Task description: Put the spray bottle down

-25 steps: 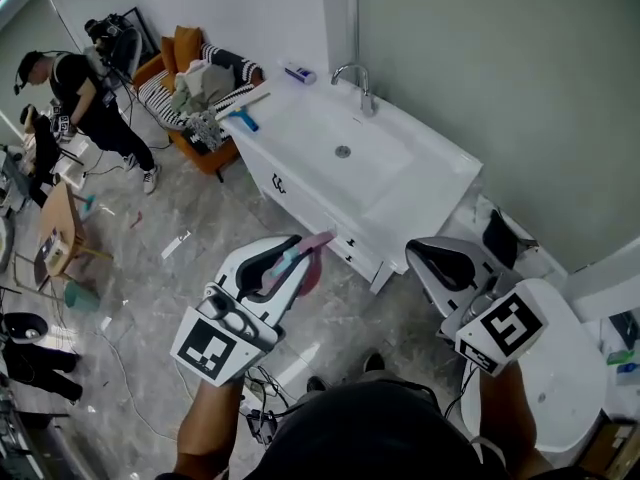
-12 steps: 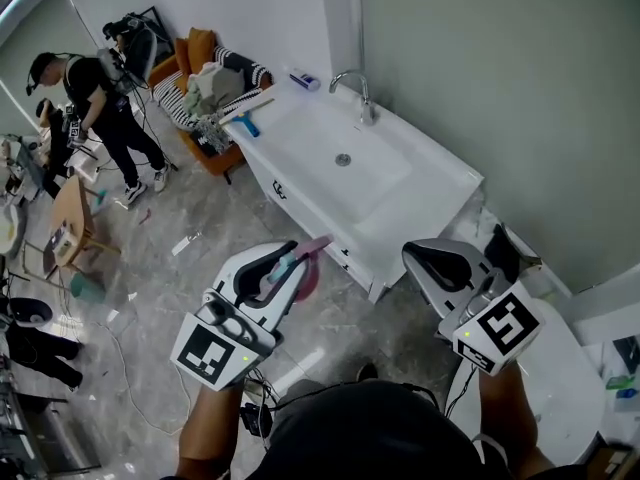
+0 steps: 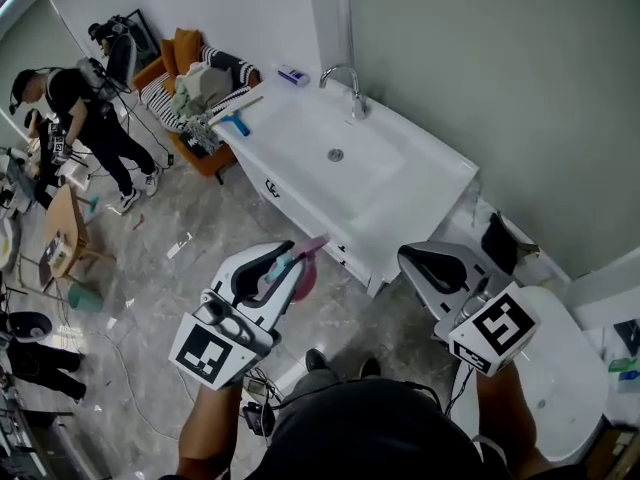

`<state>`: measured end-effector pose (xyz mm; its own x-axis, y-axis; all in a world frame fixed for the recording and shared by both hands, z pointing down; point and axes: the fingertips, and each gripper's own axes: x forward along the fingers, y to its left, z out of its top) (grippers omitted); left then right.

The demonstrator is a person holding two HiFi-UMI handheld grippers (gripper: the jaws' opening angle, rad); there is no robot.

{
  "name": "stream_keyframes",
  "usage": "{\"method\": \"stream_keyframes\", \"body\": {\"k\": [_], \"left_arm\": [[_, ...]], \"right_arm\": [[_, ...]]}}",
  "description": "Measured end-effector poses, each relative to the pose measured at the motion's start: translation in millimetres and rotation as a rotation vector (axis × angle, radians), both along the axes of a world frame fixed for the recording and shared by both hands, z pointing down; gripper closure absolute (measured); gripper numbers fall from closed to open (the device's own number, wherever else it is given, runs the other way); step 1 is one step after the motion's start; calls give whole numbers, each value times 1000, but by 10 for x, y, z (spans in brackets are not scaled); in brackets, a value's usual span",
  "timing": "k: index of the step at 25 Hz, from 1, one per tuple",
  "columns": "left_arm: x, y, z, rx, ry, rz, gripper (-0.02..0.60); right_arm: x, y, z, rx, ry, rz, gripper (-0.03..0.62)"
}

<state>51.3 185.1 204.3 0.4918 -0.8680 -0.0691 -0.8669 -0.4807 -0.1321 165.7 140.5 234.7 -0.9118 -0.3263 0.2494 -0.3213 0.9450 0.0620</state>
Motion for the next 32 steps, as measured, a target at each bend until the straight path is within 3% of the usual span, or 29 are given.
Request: {"method": "stream_keyframes", "body": {"k": [6,20,32], "left_arm": [[-239,-146,16,0,19,52,514],[-1042,-298,48,16,42,130,514],[-1147,-703,60,4,41,88,513]], "right_arm": [[-210,-129,4,-1,15,60,585],[-1102,-162,-26,30,21,111,585],[-1167,-647,34,8,18,83,585]]}}
